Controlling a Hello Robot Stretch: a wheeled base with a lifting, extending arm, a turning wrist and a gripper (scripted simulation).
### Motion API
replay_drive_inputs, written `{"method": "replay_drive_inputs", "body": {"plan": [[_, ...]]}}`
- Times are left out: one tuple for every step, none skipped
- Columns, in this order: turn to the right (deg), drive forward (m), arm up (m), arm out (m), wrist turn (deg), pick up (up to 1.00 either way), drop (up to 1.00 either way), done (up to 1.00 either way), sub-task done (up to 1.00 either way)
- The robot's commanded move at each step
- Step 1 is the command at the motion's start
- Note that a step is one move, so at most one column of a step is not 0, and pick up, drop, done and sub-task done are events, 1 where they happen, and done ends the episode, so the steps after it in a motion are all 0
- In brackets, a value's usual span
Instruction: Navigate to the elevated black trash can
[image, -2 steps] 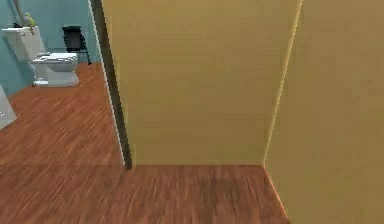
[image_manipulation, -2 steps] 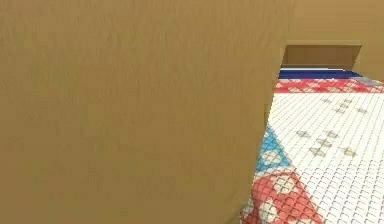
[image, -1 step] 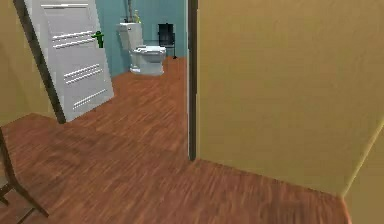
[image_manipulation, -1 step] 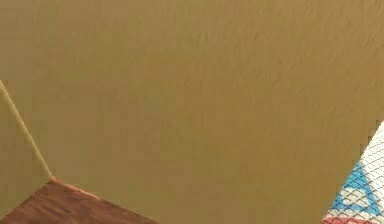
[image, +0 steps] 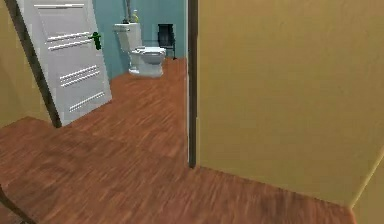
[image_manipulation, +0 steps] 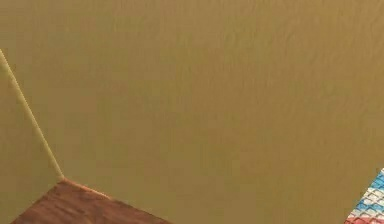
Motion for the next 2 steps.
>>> {"method": "replay_drive_inputs", "body": {"plan": [[-18.0, 0.00, 0.00, 0.00, 0.0, 0.00, 0.00, 0.00, 0.00], [0.0, 1.00, 0.00, 0.00, 0.0, 0.00, 0.00, 0.00, 0.00]]}}
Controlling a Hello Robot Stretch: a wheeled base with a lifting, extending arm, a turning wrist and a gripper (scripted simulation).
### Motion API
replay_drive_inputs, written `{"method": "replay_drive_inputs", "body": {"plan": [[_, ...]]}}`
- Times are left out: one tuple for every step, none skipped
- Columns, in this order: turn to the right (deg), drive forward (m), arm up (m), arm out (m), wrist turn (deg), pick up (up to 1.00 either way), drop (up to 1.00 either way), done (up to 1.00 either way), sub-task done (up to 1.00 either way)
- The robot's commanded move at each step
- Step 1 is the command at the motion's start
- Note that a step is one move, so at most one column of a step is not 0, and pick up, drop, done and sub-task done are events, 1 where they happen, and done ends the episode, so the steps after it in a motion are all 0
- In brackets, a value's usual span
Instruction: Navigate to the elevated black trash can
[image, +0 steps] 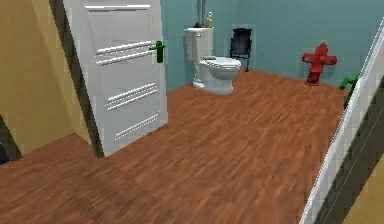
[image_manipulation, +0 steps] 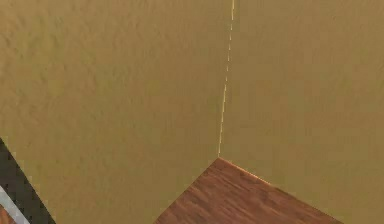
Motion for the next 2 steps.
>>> {"method": "replay_drive_inputs", "body": {"plan": [[-6.0, 0.00, 0.00, 0.00, 0.0, 0.00, 0.00, 0.00, 0.00], [0.0, 0.50, 0.00, 0.00, 0.0, 0.00, 0.00, 0.00, 0.00]]}}
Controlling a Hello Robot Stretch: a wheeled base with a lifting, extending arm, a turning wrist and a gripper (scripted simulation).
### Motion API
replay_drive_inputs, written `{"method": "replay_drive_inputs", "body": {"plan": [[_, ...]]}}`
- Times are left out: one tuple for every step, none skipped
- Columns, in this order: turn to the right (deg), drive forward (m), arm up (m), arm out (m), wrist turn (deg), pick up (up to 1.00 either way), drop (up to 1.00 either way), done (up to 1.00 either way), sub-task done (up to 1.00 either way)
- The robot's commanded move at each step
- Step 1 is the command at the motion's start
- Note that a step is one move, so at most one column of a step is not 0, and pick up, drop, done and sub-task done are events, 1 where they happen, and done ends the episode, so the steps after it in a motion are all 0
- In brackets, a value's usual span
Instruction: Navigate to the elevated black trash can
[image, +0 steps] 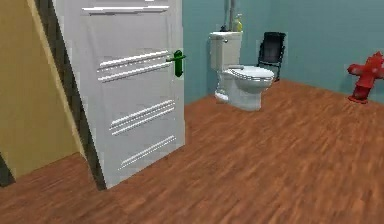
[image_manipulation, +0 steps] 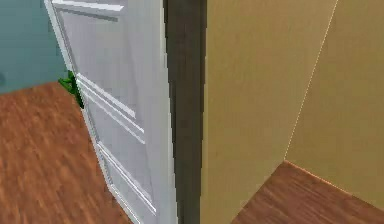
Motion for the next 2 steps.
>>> {"method": "replay_drive_inputs", "body": {"plan": [[30.0, 0.00, 0.00, 0.00, 0.0, 0.00, 0.00, 0.00, 0.00], [0.0, 1.00, 0.00, 0.00, 0.0, 0.00, 0.00, 0.00, 0.00]]}}
